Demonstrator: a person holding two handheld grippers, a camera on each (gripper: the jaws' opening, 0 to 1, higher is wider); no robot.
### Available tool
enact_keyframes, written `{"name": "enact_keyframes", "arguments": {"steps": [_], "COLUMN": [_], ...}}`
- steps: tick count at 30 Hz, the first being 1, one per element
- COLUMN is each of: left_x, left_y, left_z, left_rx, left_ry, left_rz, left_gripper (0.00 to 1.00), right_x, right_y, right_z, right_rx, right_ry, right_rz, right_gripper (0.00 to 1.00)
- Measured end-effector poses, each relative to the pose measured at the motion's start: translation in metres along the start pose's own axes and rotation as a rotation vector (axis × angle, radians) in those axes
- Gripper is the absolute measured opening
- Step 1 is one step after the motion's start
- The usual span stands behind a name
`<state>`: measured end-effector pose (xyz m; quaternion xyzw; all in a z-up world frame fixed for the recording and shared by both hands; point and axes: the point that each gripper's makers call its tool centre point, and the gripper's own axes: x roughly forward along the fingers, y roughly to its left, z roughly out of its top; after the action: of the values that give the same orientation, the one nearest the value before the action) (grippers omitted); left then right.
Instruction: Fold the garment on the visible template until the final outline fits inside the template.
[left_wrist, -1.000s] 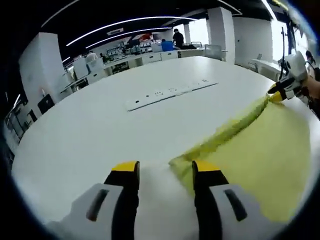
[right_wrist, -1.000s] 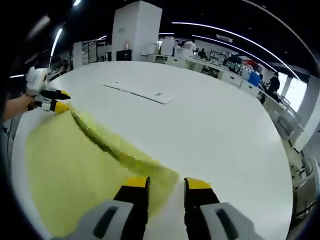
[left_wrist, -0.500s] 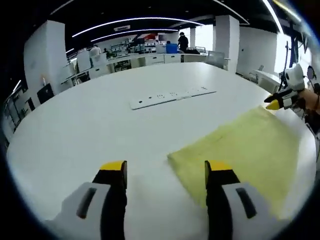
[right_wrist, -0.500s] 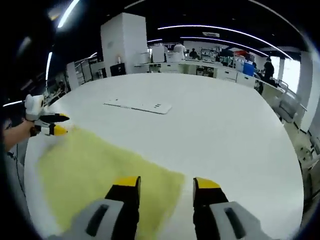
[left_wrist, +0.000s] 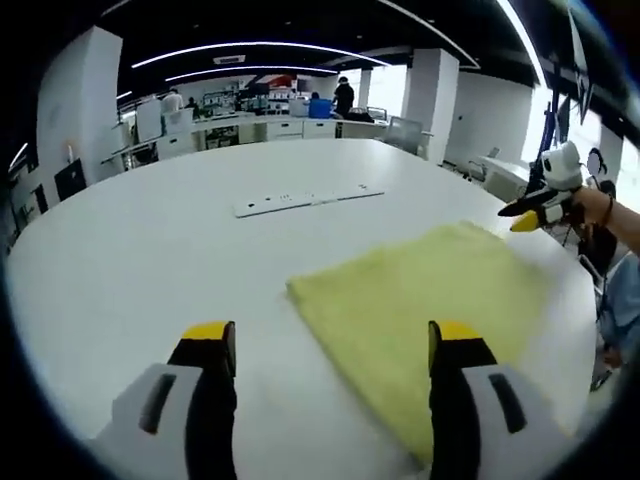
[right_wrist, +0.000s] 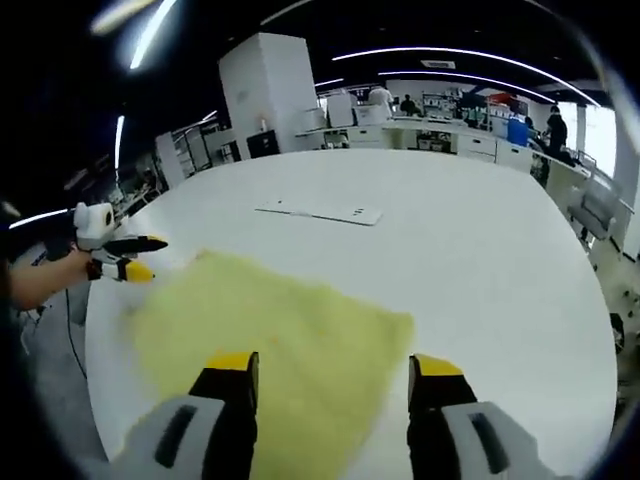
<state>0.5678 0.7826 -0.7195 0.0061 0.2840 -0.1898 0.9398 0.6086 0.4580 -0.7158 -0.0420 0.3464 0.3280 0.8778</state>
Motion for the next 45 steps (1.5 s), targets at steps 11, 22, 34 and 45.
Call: {"name": "enact_keyframes", "arguments": {"steps": [11, 22, 34, 45], "left_x": [-0.032, -0.055, -0.057, -0.053], "left_y": [-0.028, -0.048, -0.057, -0.061], "left_z": [-0.025, -0.061, -0.075, -0.080], "left_rx": [0.025, -0.018, -0.059, -0.163], "left_ry": [0.023, 0.049, 0.064, 0.042], "left_rz": [-0.072, -0.102, -0.104, -0.098], "left_gripper": [0.62, 0.46, 0.29, 0.14], "right_x": [-0.035, -0.057, -0.074, -0.071], "right_y": [0.025, 0.042, 0.046, 0.033], "right_z": [-0.028, -0.057, -0.087, -0.109], "right_rx": [-0.016, -0.007, -0.001, 0.016], "right_ry": [0.018, 0.034, 0.057, 0.074], "right_rz": [0.031, 0.053, 0.030, -0.032], "right_gripper": [0.57, 0.50, 0.39, 0.19]}}
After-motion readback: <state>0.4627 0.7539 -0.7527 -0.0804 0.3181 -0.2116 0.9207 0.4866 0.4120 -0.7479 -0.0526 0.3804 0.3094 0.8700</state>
